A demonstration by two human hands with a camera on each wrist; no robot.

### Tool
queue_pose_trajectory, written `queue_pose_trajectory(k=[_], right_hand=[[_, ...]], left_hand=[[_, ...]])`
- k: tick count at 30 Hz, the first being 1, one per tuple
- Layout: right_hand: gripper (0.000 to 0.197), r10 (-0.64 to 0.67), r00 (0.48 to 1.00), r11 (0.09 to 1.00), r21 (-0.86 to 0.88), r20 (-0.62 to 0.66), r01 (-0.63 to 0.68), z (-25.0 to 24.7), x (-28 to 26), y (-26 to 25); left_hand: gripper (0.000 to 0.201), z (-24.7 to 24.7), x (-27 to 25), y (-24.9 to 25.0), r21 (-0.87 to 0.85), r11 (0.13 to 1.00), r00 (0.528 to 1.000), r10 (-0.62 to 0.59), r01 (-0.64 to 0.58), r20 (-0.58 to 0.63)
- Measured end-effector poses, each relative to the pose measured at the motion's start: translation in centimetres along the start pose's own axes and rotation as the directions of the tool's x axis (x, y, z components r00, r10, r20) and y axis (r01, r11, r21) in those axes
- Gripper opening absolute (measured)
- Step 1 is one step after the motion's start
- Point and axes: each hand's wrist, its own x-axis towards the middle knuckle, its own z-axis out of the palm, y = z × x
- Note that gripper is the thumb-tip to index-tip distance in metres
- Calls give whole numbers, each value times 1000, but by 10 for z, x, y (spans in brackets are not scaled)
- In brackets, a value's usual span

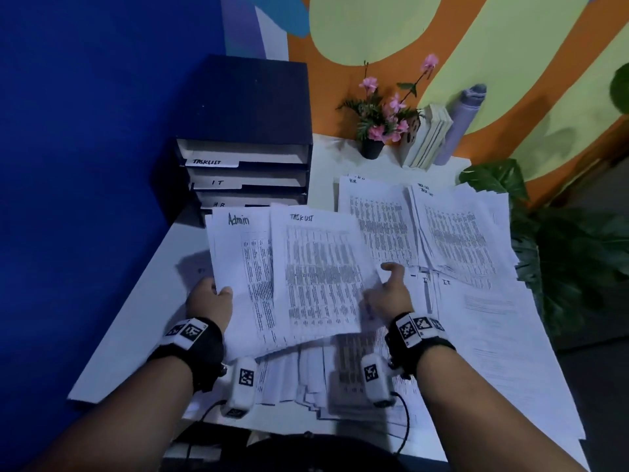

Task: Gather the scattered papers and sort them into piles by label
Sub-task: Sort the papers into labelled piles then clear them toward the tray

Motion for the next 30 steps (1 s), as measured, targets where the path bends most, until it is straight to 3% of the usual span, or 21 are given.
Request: queue_pose_trajectory(k=[5, 8, 11, 14, 17, 19, 22, 24, 26, 28, 30], right_hand=[[21, -52, 969, 988, -156, -243, 14, -70, 26, 10], [38, -60, 944, 978, -207, -325, -10, -115, 46, 15], [51, -78, 938, 962, -274, -338, -19, -155, 67, 19], [49, -77, 938, 916, -396, -338, -68, -185, 94, 26], [42, -22, 942, 851, -500, -335, -158, -200, 119, 38], [53, 19, 949, 781, -589, -314, -210, -203, 125, 44], [64, -76, 965, 726, -677, -250, -119, -190, 122, 44], [55, -220, 956, 783, -620, -195, 53, -168, 115, 41], [49, -242, 965, 917, -348, -97, 195, -138, 100, 37], [53, -105, 988, 994, 29, 110, 103, -106, 80, 34], [51, 6, 976, 983, 179, 216, -45, -85, 68, 36]], left_hand=[[15, 24, -11, 22, 26, 999, 998, 41, -43, 48], [16, 38, -19, 32, 34, 997, 996, 62, -64, 65], [14, 53, -28, 41, 14, 997, 995, 73, -75, 68], [17, 65, -36, 47, -10, 997, 994, 71, -70, 83], [15, 73, -47, 53, -31, 998, 994, 66, -63, 87], [13, 77, -52, 55, -50, 997, 995, 65, -61, 76], [9, 82, -56, 57, -94, 994, 995, 56, -48, 85], [9, 86, -59, 59, -125, 991, 995, 54, -43, 83], [12, 89, -62, 63, -159, 987, 996, 50, -38, 74], [13, 92, -63, 65, -179, 983, 995, 50, -35, 82], [10, 95, -64, 65, -180, 983, 994, 64, -47, 93]])
